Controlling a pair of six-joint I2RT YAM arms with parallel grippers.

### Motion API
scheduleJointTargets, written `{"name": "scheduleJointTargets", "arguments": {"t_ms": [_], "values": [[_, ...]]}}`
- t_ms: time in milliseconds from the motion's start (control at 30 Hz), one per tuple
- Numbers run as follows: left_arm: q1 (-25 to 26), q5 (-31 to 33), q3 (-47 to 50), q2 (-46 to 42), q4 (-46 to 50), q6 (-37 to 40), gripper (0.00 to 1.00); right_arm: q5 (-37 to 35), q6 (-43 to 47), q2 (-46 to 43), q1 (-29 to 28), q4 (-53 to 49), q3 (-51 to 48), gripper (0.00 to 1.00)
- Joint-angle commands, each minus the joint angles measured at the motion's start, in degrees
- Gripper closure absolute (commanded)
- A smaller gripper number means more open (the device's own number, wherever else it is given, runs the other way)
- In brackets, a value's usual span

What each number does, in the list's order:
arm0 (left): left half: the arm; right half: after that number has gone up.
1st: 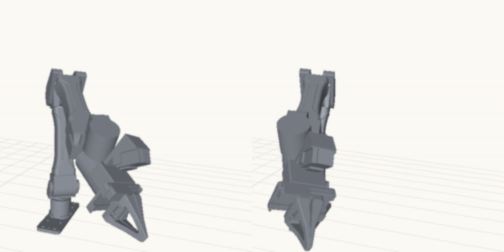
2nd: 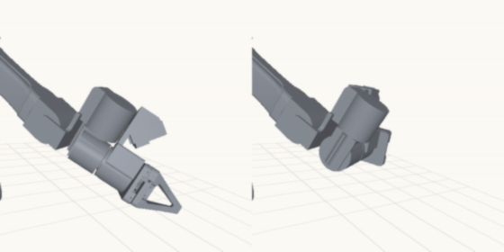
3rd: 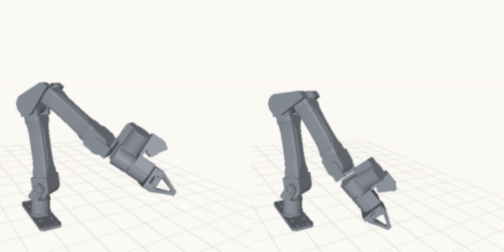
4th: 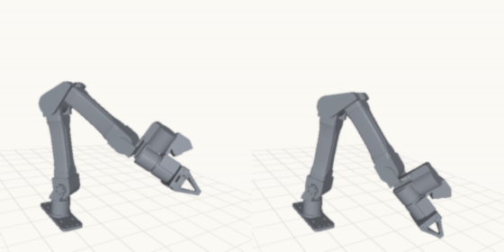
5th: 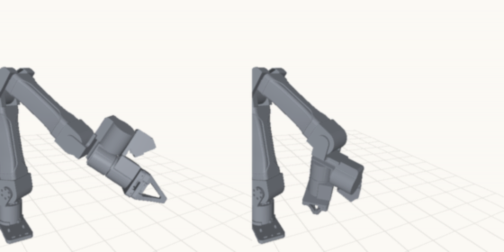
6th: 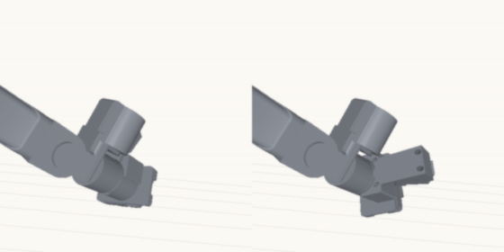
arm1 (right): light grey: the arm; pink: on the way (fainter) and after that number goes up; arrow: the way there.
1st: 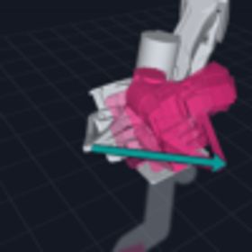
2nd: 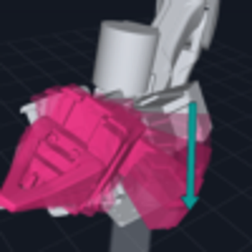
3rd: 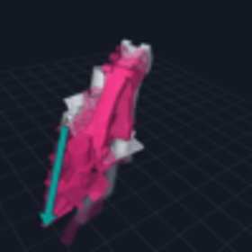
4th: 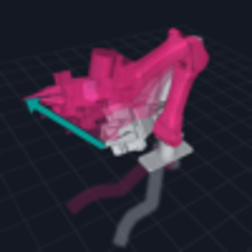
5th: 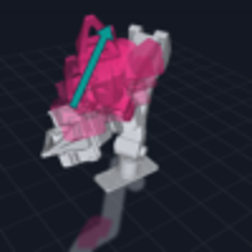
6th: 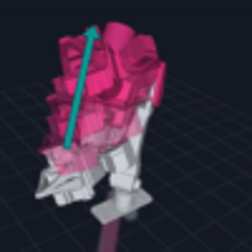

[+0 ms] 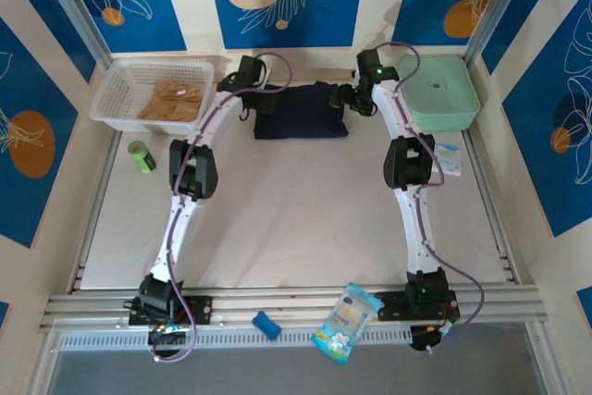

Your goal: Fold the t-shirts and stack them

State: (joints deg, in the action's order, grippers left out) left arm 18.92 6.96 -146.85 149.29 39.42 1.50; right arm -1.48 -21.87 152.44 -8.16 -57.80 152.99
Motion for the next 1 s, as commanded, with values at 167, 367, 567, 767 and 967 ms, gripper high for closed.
{"name": "scheduleJointTargets", "arguments": {"t_ms": [167,367,567,767,967], "values": [[0.4,0.2,11.0,-28.2,-10.4,2.6,0.00,-4.2,6.5,-24.7,0.1,2.0,-10.9,0.09],[0.6,0.9,33.7,-48.7,-18.5,2.7,0.00,-8.7,9.3,-47.3,-1.2,15.4,-37.5,0.09],[0.5,3.6,61.5,-70.7,-27.3,2.6,0.00,-13.3,11.4,-71.9,-0.9,34.1,-70.9,0.09],[0.5,7.7,89.3,-89.5,-38.9,-0.7,0.01,-8.2,12.2,-86.8,4.9,50.2,-97.9,0.09],[0.5,17.3,114.6,-98.8,-53.7,3.9,0.01,-3.1,12.4,-87.5,8.3,67.6,-118.1,0.08]]}}
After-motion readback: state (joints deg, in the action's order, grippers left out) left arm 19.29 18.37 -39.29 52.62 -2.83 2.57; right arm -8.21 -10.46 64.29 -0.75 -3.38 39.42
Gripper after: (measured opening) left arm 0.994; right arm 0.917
